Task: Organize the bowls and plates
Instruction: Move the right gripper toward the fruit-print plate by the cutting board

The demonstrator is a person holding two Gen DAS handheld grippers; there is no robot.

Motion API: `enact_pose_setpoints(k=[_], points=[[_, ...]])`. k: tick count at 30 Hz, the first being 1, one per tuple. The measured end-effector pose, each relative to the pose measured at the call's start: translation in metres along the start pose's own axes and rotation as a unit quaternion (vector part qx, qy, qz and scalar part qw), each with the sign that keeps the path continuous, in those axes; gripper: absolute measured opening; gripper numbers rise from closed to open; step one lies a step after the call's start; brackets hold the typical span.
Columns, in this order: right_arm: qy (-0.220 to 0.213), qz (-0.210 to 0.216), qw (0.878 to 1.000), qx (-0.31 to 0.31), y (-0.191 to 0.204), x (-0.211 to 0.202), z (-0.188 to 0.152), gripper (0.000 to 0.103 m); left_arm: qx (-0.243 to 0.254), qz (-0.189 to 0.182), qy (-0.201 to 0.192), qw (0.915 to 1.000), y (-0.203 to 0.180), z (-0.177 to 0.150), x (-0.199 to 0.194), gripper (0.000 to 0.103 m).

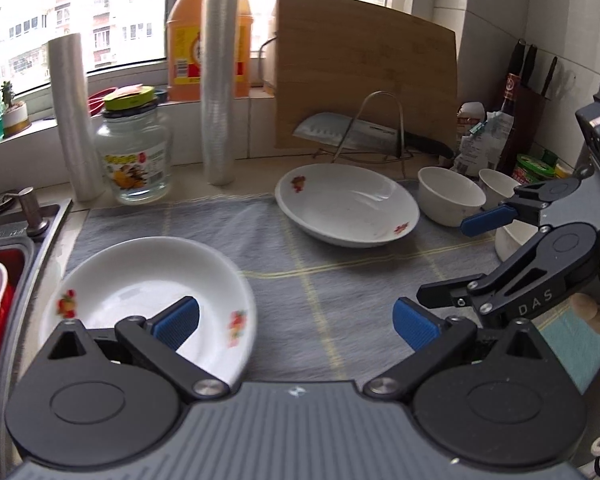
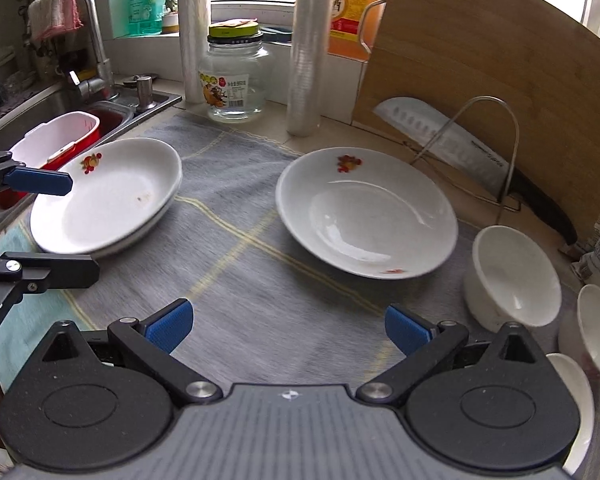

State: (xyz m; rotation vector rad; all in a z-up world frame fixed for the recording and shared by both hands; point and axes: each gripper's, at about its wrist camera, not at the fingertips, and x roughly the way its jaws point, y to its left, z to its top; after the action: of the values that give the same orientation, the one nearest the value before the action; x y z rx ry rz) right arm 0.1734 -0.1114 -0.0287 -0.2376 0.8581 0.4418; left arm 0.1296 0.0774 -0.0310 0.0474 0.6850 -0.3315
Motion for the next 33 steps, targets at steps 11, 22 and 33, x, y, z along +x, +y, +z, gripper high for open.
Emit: enact_pose_setpoints(k=[11, 22, 33], points=[[-0.026, 0.045, 0.999, -0.012, -0.080, -0.024, 0.004, 0.103, -0.015, 0.091, -0.008, 0.9957, -0.072, 0.017, 0.025, 0.102], [-0.024, 0.036, 0.999, -0.030, -0.109, -0.019, 0.037, 0.103, 0.000, 0.077, 0.023, 0.9968, -0.077, 0.031, 0.090, 0.102], [0.005, 0.034, 0.998, -0.049, -0.114, 0.022, 0.064, 0.103, 0.013, 0.055, 0.066, 0.9962, -0.075, 0.033, 0.148, 0.102]])
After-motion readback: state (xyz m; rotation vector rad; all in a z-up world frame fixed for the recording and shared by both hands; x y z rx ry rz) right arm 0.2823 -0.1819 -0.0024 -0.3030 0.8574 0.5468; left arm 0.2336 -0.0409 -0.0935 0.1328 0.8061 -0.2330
